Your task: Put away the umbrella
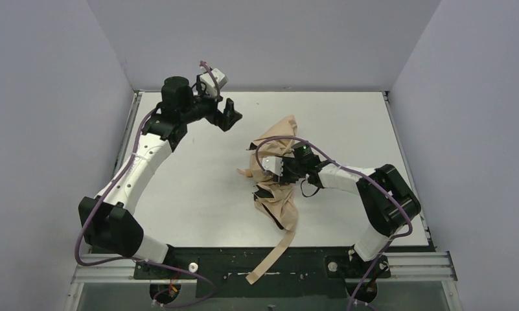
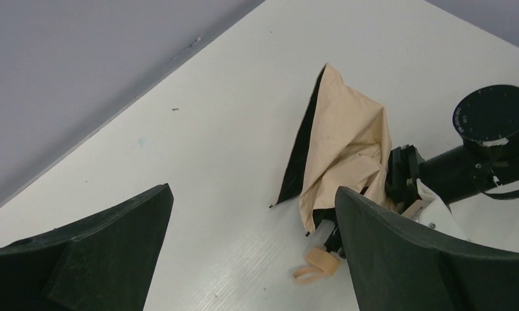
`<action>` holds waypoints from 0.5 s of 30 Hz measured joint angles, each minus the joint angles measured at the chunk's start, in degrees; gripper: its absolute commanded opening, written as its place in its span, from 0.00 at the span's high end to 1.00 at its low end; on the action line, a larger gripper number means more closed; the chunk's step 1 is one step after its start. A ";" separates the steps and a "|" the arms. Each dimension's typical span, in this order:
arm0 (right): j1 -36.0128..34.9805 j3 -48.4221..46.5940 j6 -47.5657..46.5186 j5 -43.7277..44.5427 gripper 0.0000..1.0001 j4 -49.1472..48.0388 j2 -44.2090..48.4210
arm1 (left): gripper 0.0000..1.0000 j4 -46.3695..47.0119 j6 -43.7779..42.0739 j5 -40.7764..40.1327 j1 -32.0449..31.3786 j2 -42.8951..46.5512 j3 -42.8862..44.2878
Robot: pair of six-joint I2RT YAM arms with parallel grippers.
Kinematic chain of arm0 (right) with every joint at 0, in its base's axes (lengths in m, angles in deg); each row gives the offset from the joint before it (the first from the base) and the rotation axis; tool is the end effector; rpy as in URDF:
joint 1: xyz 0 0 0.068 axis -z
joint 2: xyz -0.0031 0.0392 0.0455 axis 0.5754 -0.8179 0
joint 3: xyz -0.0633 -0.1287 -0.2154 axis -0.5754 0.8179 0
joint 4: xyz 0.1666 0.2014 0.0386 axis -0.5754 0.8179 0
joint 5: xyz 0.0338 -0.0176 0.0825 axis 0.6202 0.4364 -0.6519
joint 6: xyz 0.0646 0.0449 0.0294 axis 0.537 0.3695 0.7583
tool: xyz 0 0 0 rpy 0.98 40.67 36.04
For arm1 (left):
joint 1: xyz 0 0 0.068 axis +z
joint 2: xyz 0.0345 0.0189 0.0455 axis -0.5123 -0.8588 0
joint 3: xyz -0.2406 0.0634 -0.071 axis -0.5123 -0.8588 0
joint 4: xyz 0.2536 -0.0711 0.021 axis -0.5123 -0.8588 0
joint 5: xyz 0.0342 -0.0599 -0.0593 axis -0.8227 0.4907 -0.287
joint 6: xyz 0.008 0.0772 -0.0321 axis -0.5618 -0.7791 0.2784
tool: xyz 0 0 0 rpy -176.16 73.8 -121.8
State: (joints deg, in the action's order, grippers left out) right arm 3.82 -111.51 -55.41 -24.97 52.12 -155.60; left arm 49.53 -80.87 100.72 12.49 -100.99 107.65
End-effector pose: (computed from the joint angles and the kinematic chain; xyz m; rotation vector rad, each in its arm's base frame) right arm 0.2830 0.2080 0.1111 -1.7195 1.5520 0.3075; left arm 0.3490 -0.1515 0.3711 0.7332 1.7260 -0.5841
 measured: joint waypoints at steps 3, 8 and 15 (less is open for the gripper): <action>-0.04 -0.02 0.07 0.00 0.64 0.07 0.00 | 0.04 2.82 -0.96 1.27 -0.09 0.20 -4.55; -0.17 -0.02 0.00 0.00 0.64 0.04 0.00 | 0.03 2.23 -5.70 4.24 -0.81 -2.95 -7.02; -0.76 1.07 -2.21 0.63 0.65 -1.99 0.09 | 0.03 -2.27 -12.20 10.82 -5.73 -14.82 -3.93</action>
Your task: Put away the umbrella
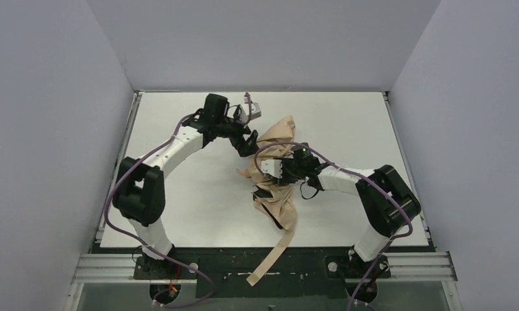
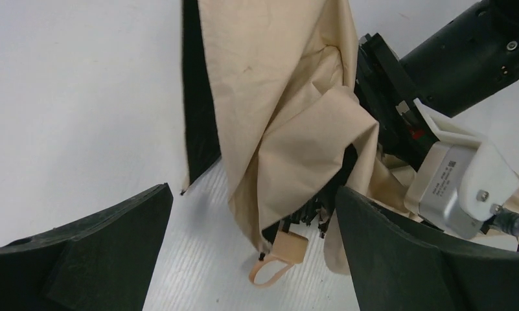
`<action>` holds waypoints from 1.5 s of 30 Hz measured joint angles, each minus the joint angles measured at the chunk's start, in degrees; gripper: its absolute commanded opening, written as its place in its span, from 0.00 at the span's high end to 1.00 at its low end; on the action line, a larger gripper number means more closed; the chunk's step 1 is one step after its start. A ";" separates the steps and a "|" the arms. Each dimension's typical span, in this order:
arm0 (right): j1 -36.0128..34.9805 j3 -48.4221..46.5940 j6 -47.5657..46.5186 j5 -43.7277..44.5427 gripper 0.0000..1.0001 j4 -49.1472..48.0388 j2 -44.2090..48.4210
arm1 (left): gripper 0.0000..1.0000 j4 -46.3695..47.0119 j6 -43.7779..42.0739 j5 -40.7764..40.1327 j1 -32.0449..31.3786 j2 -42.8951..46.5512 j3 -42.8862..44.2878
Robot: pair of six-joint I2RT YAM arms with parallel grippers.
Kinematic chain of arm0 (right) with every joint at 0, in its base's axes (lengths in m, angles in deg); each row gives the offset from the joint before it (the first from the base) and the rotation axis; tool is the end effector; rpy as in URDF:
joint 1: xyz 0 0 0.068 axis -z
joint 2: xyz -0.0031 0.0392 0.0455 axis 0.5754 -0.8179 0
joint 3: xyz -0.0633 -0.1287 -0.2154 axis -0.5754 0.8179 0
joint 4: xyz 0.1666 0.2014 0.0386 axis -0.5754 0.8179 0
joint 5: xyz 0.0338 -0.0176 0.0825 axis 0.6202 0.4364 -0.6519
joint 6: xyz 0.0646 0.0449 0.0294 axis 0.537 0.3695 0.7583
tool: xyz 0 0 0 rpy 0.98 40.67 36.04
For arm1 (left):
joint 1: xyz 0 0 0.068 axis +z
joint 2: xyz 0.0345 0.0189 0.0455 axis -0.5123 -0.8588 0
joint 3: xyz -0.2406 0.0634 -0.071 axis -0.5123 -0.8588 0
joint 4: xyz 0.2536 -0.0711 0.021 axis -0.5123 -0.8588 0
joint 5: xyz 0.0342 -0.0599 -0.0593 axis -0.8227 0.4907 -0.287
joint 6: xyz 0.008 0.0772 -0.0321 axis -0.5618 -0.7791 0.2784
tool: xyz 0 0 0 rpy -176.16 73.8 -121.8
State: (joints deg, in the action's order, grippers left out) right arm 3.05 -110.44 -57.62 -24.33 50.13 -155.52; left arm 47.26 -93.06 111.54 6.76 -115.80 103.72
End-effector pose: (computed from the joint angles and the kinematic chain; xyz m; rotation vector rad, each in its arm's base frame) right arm 0.2798 0.2107 0.1090 -1.7482 1.4977 0.2751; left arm 0.3618 -0.2116 0.2457 1.1322 1.8613 -0.7912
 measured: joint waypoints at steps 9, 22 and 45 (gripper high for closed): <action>-0.68 2.32 -2.54 1.22 0.66 -3.32 0.81 | 0.03 -8.92 -7.65 2.21 -3.32 -9.03 5.49; -1.49 5.46 -2.86 2.43 0.66 -9.64 1.14 | 0.03 -7.43 -10.03 1.95 -7.82 -12.98 1.38; -2.60 12.61 2.16 4.68 0.57 -28.39 -0.39 | 0.28 -3.32 -9.73 4.39 -8.26 -18.01 0.17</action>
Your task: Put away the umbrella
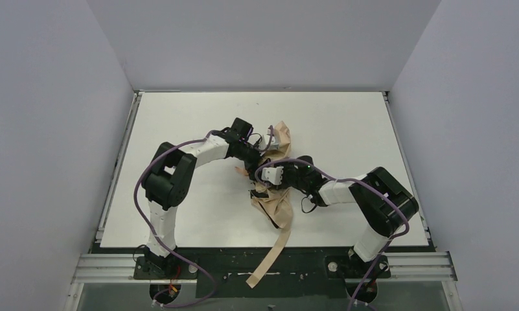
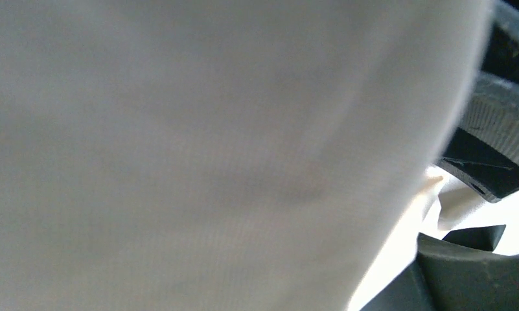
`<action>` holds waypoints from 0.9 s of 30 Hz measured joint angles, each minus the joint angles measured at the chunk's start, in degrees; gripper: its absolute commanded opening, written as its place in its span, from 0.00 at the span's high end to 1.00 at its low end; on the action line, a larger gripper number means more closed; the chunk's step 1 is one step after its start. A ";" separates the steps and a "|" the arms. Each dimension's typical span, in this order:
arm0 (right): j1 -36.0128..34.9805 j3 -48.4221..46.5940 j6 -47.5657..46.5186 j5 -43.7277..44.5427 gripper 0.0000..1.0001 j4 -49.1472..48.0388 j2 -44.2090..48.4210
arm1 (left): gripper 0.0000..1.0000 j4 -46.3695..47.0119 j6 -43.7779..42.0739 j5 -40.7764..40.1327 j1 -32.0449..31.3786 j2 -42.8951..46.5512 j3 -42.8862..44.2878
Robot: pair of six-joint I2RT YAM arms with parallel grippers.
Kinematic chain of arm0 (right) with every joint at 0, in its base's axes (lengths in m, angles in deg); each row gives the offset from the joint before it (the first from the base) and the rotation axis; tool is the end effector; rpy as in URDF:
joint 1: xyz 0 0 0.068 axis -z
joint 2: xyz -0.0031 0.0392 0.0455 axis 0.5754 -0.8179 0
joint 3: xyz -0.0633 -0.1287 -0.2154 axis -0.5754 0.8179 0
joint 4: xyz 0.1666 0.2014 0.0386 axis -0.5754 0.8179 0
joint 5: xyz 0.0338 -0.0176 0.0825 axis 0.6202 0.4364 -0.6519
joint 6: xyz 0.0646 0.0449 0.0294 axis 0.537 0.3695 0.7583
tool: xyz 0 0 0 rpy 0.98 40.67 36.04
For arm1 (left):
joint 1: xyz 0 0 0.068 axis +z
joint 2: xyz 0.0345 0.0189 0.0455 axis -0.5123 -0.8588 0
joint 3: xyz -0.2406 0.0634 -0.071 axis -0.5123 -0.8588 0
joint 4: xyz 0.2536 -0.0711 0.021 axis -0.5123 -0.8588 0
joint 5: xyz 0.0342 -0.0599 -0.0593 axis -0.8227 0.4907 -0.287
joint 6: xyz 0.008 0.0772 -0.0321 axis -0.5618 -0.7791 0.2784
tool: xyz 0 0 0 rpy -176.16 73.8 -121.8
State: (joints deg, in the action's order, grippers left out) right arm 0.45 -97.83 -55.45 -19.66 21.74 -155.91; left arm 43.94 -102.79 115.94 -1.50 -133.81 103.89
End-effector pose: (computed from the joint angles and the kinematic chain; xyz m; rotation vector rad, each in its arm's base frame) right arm 0.2630 0.2115 0.0951 -1.5943 1.3255 0.1395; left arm 0.3370 -0.2723 0.1165 1.4843 1.9817 -0.9844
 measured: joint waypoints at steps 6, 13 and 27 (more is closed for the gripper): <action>-0.04 0.13 1.42 0.00 0.50 -1.01 0.07 | 0.50 -0.24 0.96 -0.22 -0.02 -0.55 -0.02; -0.28 0.13 1.90 0.00 0.39 0.92 2.10 | 0.74 -0.59 1.46 -1.01 -0.24 -0.94 -0.02; -0.15 -3.80 10.12 -3.30 0.31 31.15 32.68 | 0.99 -0.72 1.33 -3.39 -2.12 0.33 -1.09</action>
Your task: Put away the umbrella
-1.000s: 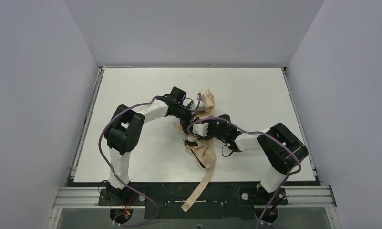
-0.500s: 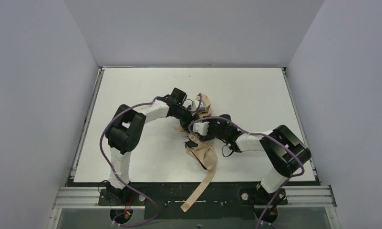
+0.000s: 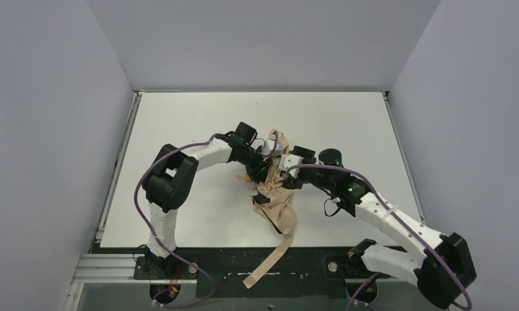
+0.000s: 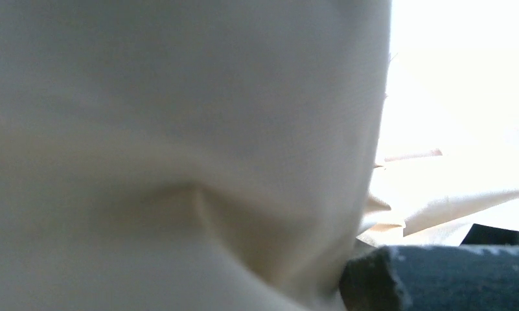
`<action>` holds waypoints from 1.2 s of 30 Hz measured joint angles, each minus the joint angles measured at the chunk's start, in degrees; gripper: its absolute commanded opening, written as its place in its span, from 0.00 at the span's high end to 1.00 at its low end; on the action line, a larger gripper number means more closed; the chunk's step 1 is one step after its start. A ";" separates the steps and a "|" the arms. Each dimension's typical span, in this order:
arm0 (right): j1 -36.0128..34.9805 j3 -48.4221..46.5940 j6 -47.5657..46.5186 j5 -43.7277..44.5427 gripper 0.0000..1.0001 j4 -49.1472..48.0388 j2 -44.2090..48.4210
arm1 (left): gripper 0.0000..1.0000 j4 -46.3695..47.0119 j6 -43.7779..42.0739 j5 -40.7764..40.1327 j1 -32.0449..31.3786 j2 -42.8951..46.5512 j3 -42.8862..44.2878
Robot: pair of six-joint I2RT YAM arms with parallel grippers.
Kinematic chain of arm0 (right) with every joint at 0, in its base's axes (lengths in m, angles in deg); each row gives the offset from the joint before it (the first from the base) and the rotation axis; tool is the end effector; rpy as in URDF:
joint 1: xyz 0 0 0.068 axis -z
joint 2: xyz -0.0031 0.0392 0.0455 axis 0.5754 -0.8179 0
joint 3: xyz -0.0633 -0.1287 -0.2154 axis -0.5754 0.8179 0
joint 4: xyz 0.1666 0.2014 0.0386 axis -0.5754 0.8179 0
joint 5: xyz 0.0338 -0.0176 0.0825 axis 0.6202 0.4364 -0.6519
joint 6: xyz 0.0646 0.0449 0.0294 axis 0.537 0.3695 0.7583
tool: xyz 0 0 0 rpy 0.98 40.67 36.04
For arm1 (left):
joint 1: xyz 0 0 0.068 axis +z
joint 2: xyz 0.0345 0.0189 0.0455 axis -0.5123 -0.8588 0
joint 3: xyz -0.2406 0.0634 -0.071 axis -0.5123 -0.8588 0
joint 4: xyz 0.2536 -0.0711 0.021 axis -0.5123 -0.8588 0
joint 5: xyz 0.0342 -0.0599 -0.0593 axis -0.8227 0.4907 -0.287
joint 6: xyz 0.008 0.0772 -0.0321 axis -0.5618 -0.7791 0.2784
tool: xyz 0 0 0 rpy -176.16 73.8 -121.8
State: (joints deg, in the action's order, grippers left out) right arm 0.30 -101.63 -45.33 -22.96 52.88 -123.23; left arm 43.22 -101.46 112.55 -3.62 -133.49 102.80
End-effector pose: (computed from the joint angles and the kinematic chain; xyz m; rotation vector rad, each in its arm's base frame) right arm 0.2185 0.1865 0.2195 -1.4509 1.3550 0.2847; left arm 0.3251 -0.2795 0.1099 1.5040 2.0384 -0.9411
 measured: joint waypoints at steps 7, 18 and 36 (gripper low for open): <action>6.47 -2.03 15.91 -1.40 0.30 2.45 11.34 | 1.00 0.61 -2.08 -6.14 -1.95 5.35 -5.25; 15.37 -21.05 25.59 -8.02 0.22 15.43 -6.64 | 1.00 12.31 -9.20 -22.80 -9.73 13.11 -15.93; 16.37 -31.08 12.79 -18.21 0.18 35.50 -25.57 | 1.00 37.94 -19.61 -35.06 -11.96 14.49 -27.71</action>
State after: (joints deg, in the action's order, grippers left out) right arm 16.67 -132.71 -32.55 -41.16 88.38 -148.81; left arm 81.16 -121.06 77.49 -15.58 -119.00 75.08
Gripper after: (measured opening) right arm 0.829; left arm 0.338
